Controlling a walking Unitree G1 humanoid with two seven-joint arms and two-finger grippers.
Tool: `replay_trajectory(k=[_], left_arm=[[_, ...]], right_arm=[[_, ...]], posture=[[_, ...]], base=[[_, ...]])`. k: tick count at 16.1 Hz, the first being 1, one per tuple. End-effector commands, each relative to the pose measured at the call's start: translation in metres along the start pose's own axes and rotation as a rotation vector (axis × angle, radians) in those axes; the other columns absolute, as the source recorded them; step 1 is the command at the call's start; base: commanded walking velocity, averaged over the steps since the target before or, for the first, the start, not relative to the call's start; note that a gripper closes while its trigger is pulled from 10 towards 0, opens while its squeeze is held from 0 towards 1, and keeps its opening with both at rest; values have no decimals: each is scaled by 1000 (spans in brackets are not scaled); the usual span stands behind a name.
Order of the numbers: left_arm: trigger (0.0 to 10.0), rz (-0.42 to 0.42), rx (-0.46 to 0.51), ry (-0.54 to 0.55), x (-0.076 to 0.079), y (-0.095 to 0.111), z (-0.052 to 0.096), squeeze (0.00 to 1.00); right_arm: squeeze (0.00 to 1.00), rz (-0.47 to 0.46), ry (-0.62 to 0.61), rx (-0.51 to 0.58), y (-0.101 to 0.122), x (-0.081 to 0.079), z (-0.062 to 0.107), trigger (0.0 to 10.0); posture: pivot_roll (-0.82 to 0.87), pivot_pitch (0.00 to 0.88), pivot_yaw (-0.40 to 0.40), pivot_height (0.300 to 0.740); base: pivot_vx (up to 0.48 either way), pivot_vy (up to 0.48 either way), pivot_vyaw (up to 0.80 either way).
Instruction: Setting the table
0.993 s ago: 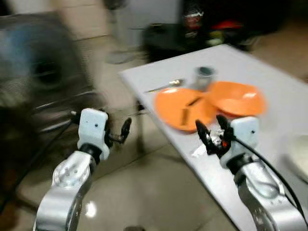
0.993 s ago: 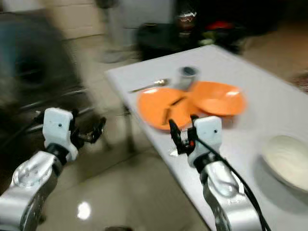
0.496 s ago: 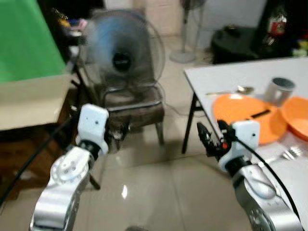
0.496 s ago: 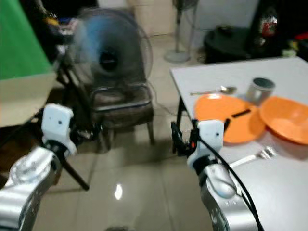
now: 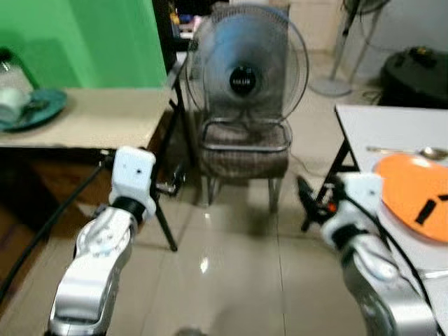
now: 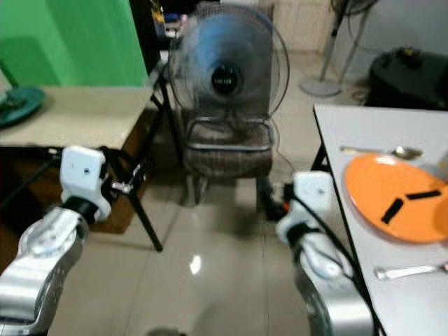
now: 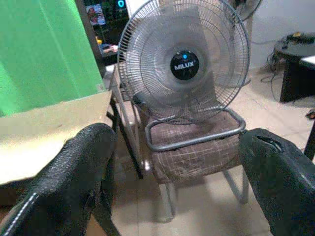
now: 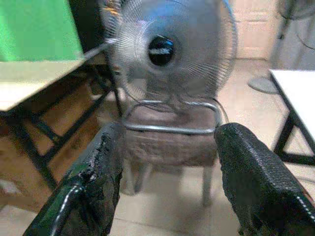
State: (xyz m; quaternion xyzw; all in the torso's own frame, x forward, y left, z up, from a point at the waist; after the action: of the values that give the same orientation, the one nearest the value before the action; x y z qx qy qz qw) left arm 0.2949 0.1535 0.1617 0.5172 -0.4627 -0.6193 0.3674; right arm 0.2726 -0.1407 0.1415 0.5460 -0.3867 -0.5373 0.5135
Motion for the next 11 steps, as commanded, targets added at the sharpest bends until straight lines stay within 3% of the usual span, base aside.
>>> replay_trajectory(k=[1,11], left_arm=[[10000,25,1,28,-3,2,-1,0],[10000,46,1,19,-3,4,-7,0]], right_arm=[[0,3,-11,-8,3,4,-2,10000],[0,17,-54,-11,11,13,-2,10000]], posture=[[67,0,17,740],[41,0,38,740]], base=[[0,304,0],[0,355,0]])
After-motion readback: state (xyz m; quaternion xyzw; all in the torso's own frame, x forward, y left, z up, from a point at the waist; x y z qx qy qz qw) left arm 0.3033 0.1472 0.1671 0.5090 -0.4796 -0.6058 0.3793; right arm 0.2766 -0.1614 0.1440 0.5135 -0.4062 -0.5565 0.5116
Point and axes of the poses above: a point about 5 cm out from each wrist's last joint towards the gripper, its own z axis pointing back from the gripper into the wrist, its own y axis along the axis of the wrist's last joint, x = y × z, the point moved 4 cm from there along -z, pointing out of the wrist towards the gripper, and after that the axes turned 8 degrees about -z, right-handed, at the moved point
